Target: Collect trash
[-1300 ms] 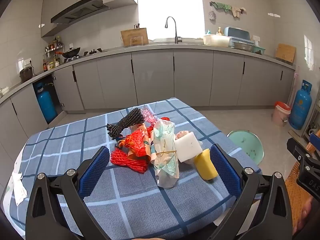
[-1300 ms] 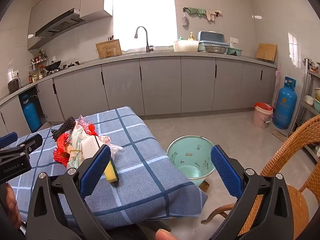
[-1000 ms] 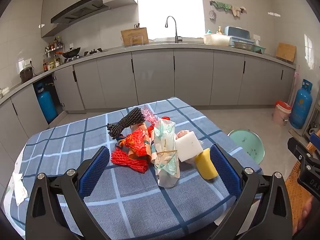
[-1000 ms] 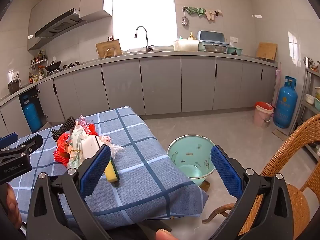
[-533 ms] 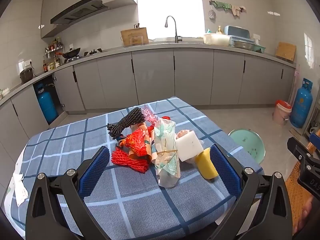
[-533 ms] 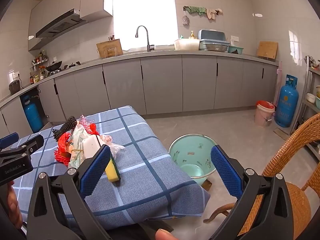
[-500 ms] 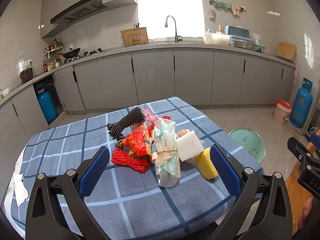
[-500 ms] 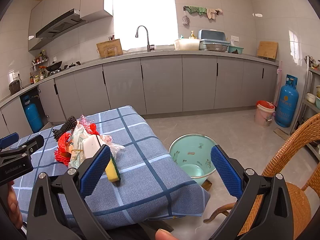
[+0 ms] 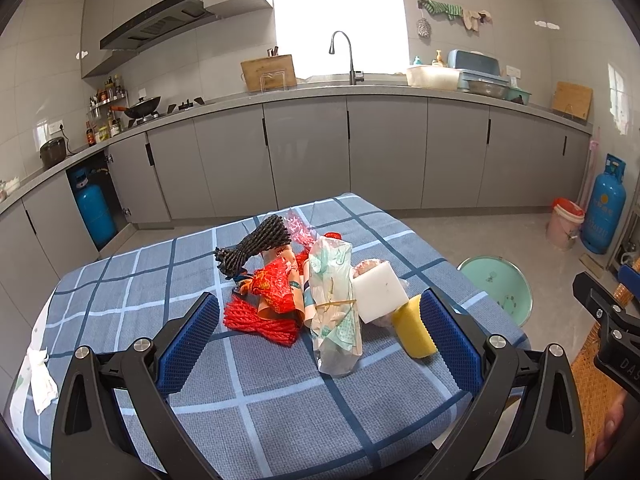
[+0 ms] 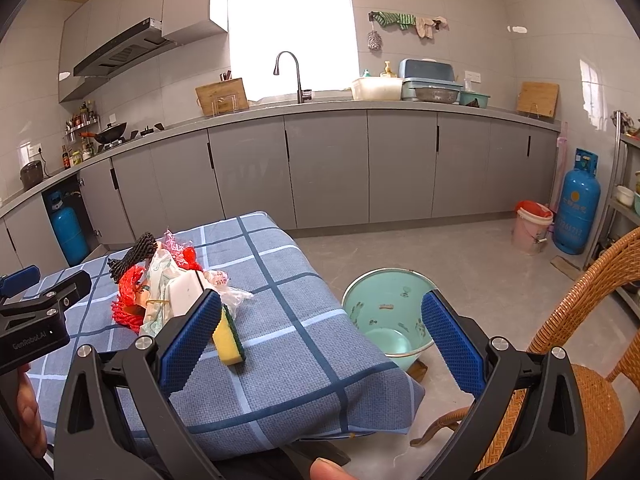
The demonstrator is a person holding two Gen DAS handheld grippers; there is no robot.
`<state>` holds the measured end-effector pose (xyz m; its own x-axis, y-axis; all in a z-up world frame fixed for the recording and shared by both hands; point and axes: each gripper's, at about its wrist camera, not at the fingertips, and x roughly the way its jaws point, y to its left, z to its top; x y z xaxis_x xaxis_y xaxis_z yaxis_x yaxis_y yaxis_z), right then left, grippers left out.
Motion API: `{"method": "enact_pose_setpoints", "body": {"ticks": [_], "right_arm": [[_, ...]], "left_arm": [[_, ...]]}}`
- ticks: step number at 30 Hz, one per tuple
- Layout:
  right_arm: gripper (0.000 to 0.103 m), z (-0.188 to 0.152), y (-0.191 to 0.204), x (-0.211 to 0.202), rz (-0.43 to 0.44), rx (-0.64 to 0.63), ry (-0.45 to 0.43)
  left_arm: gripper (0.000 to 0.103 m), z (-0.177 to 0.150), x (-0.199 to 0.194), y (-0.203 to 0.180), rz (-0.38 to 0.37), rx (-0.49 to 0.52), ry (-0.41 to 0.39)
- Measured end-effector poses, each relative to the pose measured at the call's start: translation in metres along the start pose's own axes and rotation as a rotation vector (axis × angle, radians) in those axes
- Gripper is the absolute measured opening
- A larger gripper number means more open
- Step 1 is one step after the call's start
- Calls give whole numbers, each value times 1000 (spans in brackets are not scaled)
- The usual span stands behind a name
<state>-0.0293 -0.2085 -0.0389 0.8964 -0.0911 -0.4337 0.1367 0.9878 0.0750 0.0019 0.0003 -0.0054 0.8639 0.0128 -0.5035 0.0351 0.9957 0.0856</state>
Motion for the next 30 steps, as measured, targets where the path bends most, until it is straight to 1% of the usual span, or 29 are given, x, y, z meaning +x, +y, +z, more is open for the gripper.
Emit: {"method": "enact_pose_setpoints", "body": {"ticks": [30], "right_arm": [[98, 2, -4, -4, 16, 17, -12]], "left_arm": [[99, 6, -6, 2, 15, 8, -16]]}}
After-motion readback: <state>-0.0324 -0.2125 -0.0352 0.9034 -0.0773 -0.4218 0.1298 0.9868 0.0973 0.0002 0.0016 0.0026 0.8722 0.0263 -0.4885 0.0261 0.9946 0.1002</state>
